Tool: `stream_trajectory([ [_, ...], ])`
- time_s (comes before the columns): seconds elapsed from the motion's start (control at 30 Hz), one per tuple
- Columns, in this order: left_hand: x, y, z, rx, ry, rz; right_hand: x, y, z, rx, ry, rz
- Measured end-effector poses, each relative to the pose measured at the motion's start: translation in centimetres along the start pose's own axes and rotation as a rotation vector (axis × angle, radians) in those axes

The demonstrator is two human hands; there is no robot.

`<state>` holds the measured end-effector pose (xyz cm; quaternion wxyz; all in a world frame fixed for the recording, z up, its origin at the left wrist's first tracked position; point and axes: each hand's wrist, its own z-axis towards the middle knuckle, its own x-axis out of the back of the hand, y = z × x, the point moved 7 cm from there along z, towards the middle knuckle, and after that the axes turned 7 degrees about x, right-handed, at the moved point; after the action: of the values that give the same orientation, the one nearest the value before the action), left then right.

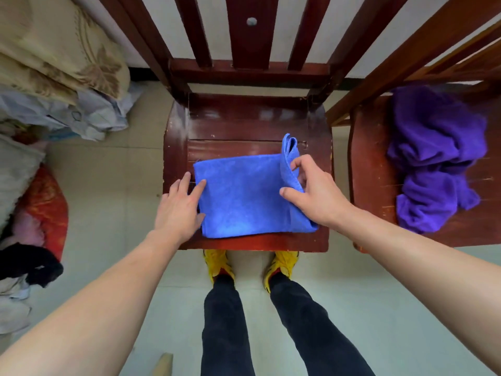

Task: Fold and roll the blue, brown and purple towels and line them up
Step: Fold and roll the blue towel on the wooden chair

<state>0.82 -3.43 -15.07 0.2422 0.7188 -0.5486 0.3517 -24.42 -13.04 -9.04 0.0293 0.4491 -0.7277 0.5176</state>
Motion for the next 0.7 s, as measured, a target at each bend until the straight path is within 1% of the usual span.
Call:
stream_trajectory([
  [0.1,0.4,-2.6,-0.4,0.024,0.029,-0.09,-4.5,-2.6,1.1,-0.013,0.008,-0.095],
  [0.27,0.2,-8.2,-1.8,0.105,0.031,-0.243,-12.0,-5.2,3.2,-0.104,-0.015,-0.262],
  [0.37,-0.1,-9.8,-2.1,0.092,0.031,-0.293,-14.9,-5.8,4.2,-0.15,-0.005,-0.323],
  [0.43,-0.7,-10.7,-2.2,0.081,0.019,-0.314,-16.5,-5.9,4.6,-0.177,-0.007,-0.322],
  [0.57,-0.7,-11.0,-2.1,0.074,0.001,-0.329,-17.9,-5.8,4.4,-0.141,-0.128,-0.208],
  [0.6,-0.4,-10.7,-2.0,0.062,0.008,-0.328,-17.3,-5.7,4.2,-0.129,-0.111,-0.155],
  [0.63,0.1,-10.0,-1.8,0.036,0.031,-0.323,-16.1,-5.6,3.9,-0.107,-0.052,-0.12],
  [0.67,0.8,-9.1,-1.8,-0.001,0.068,-0.312,-14.5,-5.4,3.5,-0.066,0.051,-0.132],
  [0.7,1.6,-8.0,-1.6,-0.051,0.123,-0.303,-12.5,-5.3,3.0,-0.013,0.173,-0.198],
])
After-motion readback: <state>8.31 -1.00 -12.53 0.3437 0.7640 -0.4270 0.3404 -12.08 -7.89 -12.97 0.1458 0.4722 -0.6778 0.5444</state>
